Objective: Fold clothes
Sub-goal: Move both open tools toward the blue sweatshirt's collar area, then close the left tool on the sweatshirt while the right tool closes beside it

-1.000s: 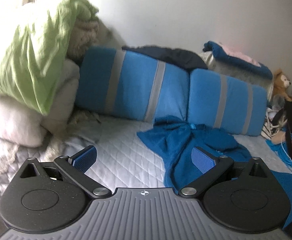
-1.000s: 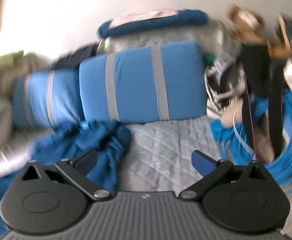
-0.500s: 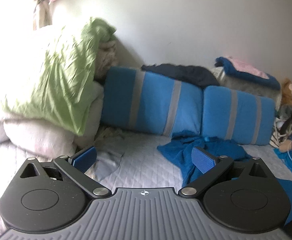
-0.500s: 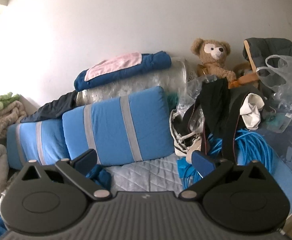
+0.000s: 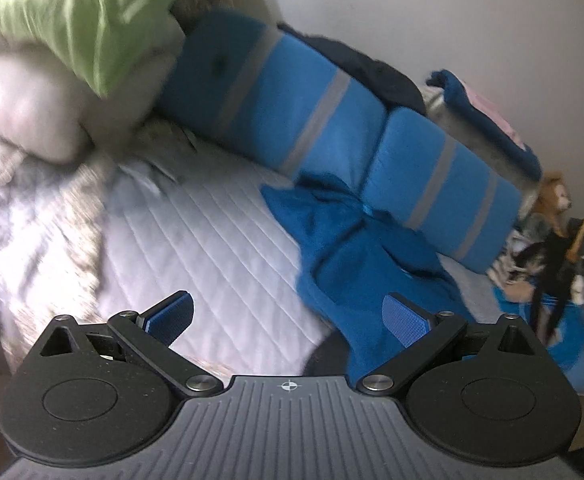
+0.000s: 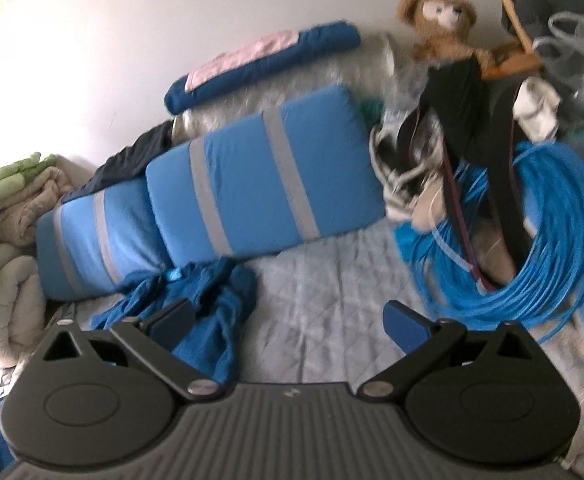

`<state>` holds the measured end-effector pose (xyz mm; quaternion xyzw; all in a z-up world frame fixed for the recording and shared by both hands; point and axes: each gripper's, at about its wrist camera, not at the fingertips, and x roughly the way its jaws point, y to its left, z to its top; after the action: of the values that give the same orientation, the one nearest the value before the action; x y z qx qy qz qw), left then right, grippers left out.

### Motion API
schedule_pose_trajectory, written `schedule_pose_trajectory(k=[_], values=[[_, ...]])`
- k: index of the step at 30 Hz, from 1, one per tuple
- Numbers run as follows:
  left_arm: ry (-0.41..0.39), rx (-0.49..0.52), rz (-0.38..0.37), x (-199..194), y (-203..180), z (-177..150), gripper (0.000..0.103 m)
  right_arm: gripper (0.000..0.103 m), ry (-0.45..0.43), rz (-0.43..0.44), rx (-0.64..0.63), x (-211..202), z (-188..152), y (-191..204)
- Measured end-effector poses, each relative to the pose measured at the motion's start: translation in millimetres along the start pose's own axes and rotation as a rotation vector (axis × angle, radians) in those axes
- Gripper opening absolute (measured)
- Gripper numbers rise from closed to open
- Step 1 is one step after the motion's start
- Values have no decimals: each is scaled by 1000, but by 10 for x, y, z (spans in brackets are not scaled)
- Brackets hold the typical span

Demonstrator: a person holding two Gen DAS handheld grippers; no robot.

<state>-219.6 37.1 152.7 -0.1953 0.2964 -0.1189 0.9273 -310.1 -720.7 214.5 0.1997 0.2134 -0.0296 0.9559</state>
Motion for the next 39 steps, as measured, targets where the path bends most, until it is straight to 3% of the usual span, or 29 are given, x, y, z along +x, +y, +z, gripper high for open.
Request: schedule_pose_trajectory(k=[10, 13, 17, 20, 28, 32, 35, 39], values=[[119, -135, -169, 418, 74, -264, 97, 103, 60, 69, 55, 151, -243, 36], [151, -164, -199, 517, 81, -317, 89, 103, 95, 91, 53, 210, -322, 99], [196, -177, -201, 633, 57, -335, 61, 103, 166, 136, 50, 327, -472, 222], [220, -166, -191, 675, 18, -349, 53, 103, 208, 159, 27, 393, -571, 324], [232, -164, -218, 734, -78, -365, 51, 103, 335, 306, 45, 526, -924, 532], [235, -164, -211, 747, -101, -363, 51, 102, 363, 337, 54, 554, -1015, 617], [238, -163, -209, 755, -116, -362, 49, 96, 388, 373, 71, 588, -1059, 656], [238, -153, -212, 732, -145, -356, 40, 84, 422, 423, 86, 645, -1113, 740]])
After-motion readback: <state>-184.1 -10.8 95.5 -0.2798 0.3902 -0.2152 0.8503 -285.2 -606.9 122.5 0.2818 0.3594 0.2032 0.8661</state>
